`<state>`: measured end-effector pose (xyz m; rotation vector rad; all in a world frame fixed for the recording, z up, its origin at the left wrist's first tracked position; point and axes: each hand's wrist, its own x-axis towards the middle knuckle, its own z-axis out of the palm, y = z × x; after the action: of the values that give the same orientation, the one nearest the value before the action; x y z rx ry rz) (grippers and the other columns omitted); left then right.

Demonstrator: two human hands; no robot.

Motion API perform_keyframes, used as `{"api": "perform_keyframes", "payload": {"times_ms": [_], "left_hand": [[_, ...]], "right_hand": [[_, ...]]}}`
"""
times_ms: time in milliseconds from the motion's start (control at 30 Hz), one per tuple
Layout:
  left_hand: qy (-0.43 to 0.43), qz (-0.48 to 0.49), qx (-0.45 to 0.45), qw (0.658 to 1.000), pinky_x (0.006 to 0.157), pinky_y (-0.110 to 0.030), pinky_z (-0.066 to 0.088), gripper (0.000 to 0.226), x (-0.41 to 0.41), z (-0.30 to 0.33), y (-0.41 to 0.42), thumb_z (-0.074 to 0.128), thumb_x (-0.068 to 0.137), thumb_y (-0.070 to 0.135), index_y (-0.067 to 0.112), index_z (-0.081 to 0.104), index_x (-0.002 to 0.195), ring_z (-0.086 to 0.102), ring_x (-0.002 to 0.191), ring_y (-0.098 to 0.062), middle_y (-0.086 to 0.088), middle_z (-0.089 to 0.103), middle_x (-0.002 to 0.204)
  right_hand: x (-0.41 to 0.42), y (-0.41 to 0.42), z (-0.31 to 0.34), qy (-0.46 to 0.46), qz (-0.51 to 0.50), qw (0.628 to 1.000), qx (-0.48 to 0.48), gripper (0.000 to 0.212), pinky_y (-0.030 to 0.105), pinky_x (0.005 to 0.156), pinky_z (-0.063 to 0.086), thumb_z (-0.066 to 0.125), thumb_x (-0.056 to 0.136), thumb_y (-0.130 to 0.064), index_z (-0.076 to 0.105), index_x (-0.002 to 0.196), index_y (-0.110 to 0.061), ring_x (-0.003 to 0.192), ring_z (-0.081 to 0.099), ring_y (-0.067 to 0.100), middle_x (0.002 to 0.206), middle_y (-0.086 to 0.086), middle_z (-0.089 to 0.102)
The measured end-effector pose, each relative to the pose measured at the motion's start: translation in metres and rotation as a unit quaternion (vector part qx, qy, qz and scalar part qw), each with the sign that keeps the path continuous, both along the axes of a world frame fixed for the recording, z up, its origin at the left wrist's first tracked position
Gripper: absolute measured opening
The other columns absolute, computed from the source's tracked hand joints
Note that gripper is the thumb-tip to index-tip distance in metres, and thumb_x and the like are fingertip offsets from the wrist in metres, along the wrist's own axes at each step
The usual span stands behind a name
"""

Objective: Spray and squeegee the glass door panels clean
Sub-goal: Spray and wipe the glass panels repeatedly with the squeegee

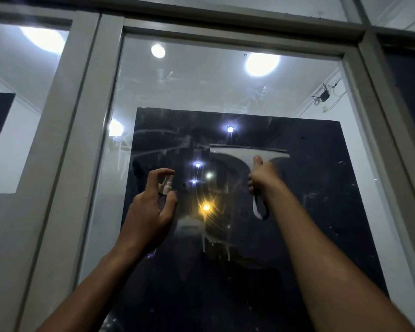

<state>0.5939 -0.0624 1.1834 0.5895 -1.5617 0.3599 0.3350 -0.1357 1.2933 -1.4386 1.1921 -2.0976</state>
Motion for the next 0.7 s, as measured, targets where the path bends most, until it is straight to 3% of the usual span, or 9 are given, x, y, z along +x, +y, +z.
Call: {"api": "perform_keyframes", "payload": {"times_ms": [100, 267, 367, 500, 634, 700], "left_hand": [[0.013, -0.005, -0.002, 1.0, 0.052, -0.045, 0.055, 0.037, 0.001, 0.001, -0.001, 0.051, 0.099, 0.023, 0.035, 0.04, 0.132, 0.061, 0.052, -0.021, -0.006, 0.064, 0.069], [0.022, -0.011, 0.002, 1.0, 0.053, -0.05, 0.055, 0.037, -0.001, -0.008, -0.005, 0.052, 0.099, 0.022, 0.034, 0.042, 0.132, 0.062, 0.052, -0.022, -0.004, 0.066, 0.073], [0.018, -0.012, 0.006, 1.0, 0.052, -0.051, 0.055, 0.037, -0.003, -0.013, -0.007, 0.051, 0.098, 0.025, 0.035, 0.042, 0.132, 0.063, 0.053, -0.023, -0.005, 0.066, 0.075], [0.016, -0.009, 0.01, 1.0, 0.056, -0.05, 0.056, 0.036, -0.009, -0.007, -0.01, 0.052, 0.099, 0.022, 0.034, 0.042, 0.131, 0.064, 0.055, -0.022, -0.005, 0.066, 0.076], [0.02, 0.002, 0.0, 1.0, 0.058, -0.047, 0.057, 0.035, -0.013, 0.011, -0.012, 0.053, 0.099, 0.02, 0.032, 0.043, 0.13, 0.064, 0.056, -0.022, -0.007, 0.066, 0.074], [0.028, 0.006, -0.005, 1.0, 0.057, -0.047, 0.056, 0.034, -0.012, 0.018, -0.012, 0.053, 0.099, 0.019, 0.03, 0.044, 0.13, 0.064, 0.056, -0.023, -0.008, 0.066, 0.076]], "right_hand": [[-0.002, 0.009, 0.013, 0.026, -0.002, 1.0, -0.002, 0.042, 0.025, 0.038, 0.034, 0.033, 0.105, -0.047, 0.04, 0.083, -0.012, 0.04, 0.042, 0.017, 0.061, 0.009, 0.045], [-0.009, -0.006, -0.113, 0.07, -0.022, 0.997, 0.019, 0.037, 0.03, 0.052, 0.042, 0.035, 0.102, -0.053, 0.044, 0.1, -0.018, 0.06, 0.048, 0.019, 0.086, 0.012, 0.051], [-0.003, 0.023, -0.164, 0.086, -0.003, 0.995, 0.042, 0.041, 0.029, 0.051, 0.044, 0.037, 0.102, -0.05, 0.051, 0.1, -0.012, 0.058, 0.052, 0.016, 0.078, 0.007, 0.055], [0.012, 0.036, -0.103, 0.065, 0.003, 0.998, 0.026, 0.036, 0.024, 0.041, 0.038, 0.039, 0.105, -0.041, 0.048, 0.108, -0.007, 0.042, 0.049, 0.016, 0.068, 0.009, 0.055], [0.041, 0.052, -0.001, 0.056, 0.059, 0.997, -0.011, 0.029, 0.019, 0.034, 0.038, 0.036, 0.108, -0.034, 0.044, 0.105, -0.006, 0.044, 0.049, 0.016, 0.066, 0.01, 0.051], [0.05, 0.053, 0.017, 0.06, 0.065, 0.996, -0.009, 0.032, 0.018, 0.034, 0.039, 0.036, 0.107, -0.036, 0.045, 0.104, -0.006, 0.043, 0.05, 0.016, 0.069, 0.01, 0.052]]}}
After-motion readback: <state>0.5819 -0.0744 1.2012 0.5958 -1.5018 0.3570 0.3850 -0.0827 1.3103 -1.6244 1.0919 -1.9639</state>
